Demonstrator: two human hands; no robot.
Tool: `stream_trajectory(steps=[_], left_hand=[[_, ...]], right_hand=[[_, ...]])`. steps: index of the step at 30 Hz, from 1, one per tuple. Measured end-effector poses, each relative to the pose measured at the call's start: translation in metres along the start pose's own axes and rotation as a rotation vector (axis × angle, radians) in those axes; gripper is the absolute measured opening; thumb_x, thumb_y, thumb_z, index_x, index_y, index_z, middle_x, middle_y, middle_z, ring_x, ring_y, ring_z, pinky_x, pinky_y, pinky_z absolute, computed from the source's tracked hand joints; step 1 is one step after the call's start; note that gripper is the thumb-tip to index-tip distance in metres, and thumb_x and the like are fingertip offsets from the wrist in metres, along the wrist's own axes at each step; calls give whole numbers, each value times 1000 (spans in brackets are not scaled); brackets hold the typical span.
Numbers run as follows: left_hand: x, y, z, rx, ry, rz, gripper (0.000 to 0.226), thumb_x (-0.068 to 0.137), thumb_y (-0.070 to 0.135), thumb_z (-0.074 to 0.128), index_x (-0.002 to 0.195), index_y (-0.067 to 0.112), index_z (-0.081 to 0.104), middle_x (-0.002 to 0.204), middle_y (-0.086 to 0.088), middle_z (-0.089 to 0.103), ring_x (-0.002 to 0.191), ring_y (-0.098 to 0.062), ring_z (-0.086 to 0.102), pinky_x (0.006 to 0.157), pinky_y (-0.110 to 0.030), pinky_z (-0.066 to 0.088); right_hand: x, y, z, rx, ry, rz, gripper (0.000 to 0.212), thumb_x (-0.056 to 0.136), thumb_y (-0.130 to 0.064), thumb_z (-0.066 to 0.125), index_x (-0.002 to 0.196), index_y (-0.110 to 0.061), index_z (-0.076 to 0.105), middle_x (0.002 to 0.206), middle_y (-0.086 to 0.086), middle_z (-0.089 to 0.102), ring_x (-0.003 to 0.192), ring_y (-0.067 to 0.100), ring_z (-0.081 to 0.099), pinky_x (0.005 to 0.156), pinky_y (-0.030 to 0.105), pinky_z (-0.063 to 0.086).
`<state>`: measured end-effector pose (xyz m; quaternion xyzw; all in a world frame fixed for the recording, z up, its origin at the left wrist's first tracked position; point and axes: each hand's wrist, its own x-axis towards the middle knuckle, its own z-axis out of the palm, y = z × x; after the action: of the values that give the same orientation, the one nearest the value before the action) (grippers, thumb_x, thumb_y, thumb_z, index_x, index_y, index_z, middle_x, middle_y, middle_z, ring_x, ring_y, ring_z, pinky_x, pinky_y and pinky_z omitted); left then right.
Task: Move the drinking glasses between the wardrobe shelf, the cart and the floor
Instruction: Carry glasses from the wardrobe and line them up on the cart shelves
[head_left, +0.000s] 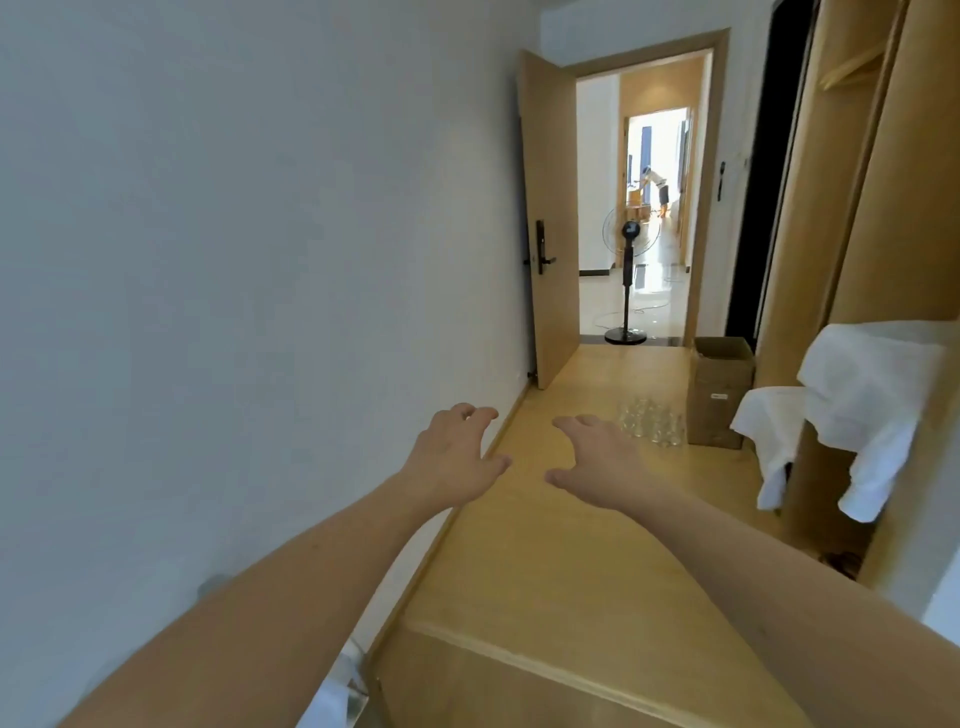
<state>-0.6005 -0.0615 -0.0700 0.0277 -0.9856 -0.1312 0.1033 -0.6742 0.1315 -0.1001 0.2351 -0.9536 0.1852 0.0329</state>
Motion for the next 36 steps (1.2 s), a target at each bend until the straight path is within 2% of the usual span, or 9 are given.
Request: stream_trajectory(steps=[14, 20, 26, 36], left_hand=[[230, 121, 93, 27, -101, 275, 70, 95, 50, 60, 155, 24, 35, 157, -8, 35, 144, -27, 33, 116, -42, 34], [306, 157, 136, 19, -144, 359, 69, 95, 49, 61, 154, 24, 34, 156, -8, 36, 142, -28, 36, 113, -43, 37], [379, 165, 175, -11, -180, 448, 70, 94, 50, 62, 153, 25, 34, 158, -10, 34, 144, -31, 33, 112, -49, 40], [513, 174, 202, -82, -198, 733, 68, 94, 49, 60, 154, 26, 35, 153, -7, 40, 138, -29, 37, 106, -44, 43]], right_hand=[[113, 196, -39, -15, 55, 200, 80, 87, -52, 71, 154, -25, 36, 152, 5, 46, 139, 29, 42, 109, 43, 42], [151, 260, -49, -40, 59, 278, 75, 85, -55, 71, 149, -29, 42, 147, 1, 50, 133, 27, 47, 106, 46, 48], [188, 298, -41, -27, 51, 414, 79, 86, -53, 72, 152, -28, 38, 152, 2, 46, 136, 27, 46, 108, 43, 46], [274, 324, -40, -123, 122, 647, 79, 87, -54, 67, 153, -26, 34, 148, 3, 47, 131, 25, 47, 107, 41, 45]])
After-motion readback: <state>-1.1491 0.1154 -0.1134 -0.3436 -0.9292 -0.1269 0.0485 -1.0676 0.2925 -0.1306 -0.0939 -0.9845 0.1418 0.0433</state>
